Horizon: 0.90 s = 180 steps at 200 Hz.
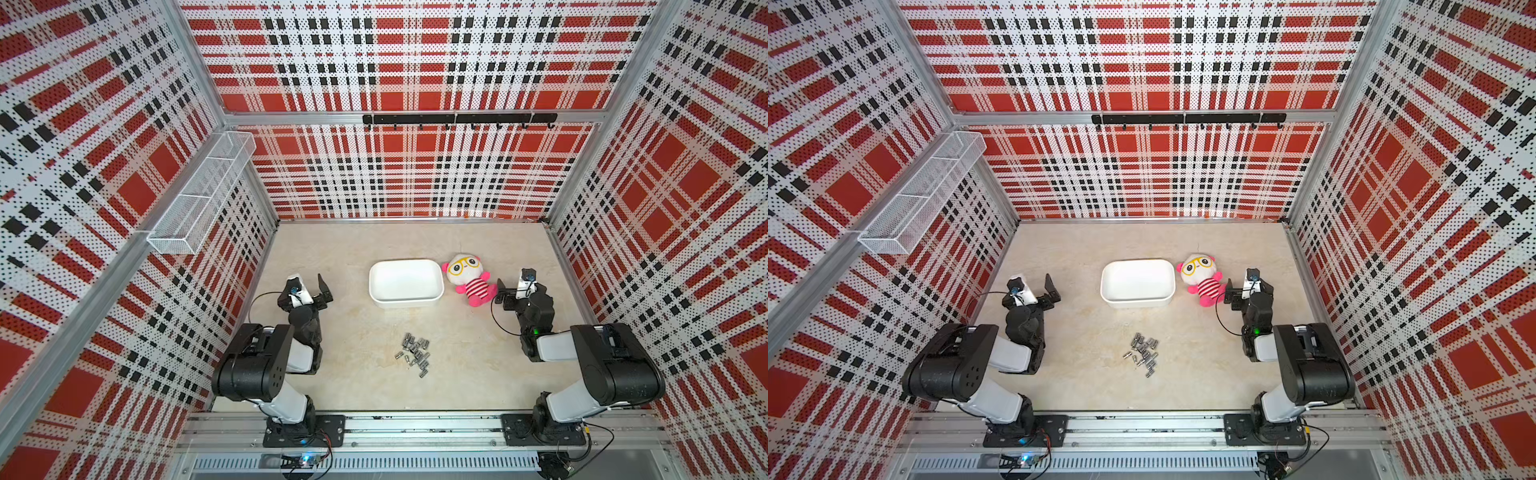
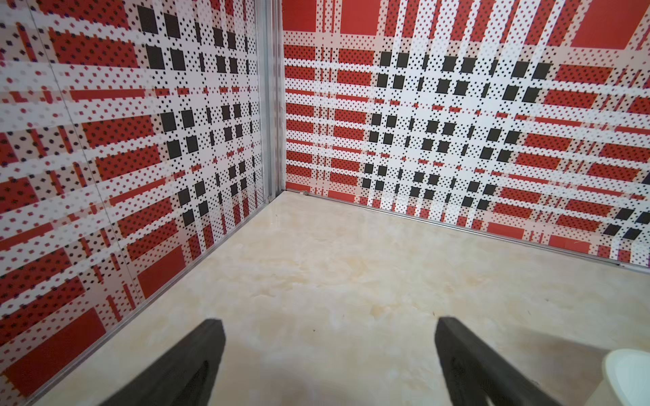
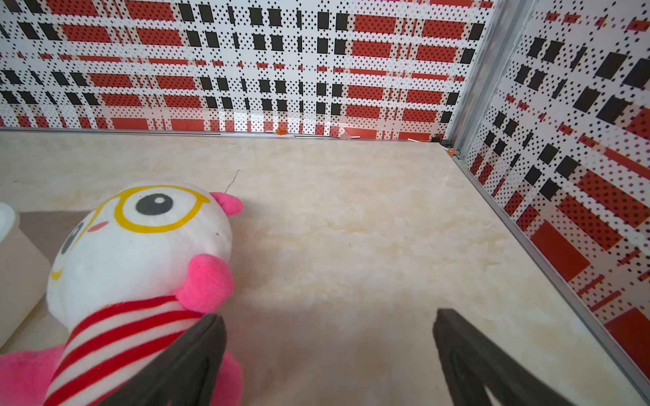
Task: Put the socket on the desktop into the storage box
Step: Pick up the socket head from the center of the board.
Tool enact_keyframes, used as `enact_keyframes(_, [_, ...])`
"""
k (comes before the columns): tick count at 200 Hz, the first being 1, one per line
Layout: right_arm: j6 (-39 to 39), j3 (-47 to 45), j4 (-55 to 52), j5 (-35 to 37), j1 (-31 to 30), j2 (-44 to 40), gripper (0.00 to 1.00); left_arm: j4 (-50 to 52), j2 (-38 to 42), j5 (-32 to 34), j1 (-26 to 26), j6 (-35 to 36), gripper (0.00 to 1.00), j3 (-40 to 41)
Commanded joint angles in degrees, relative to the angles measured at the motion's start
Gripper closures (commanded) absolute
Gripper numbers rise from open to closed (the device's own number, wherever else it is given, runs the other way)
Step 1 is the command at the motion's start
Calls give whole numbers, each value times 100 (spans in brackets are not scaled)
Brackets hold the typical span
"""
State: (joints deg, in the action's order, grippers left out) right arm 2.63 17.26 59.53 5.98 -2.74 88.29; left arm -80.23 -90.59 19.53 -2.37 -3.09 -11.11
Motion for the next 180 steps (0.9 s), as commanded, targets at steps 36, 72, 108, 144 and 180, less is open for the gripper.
enact_keyframes(36, [40,90,52,-27,79,13,0,42,41,-11,-31,63,1,-93])
enact_keyframes(72, [44,88,51,-27,73,13,0,38,45,-10,-33,55,1,-93])
enact_keyframes(108, [42,89,52,-28,77,13,0,43,55,-43,-9,58,1,-93])
enact_keyframes(144, [38,78,65,-28,72,13,0,42,58,-54,-6,61,1,-93])
enact_keyframes(180, [65,319,-545,107,72,-198,0,278,222,383,-42,-42,1,-154])
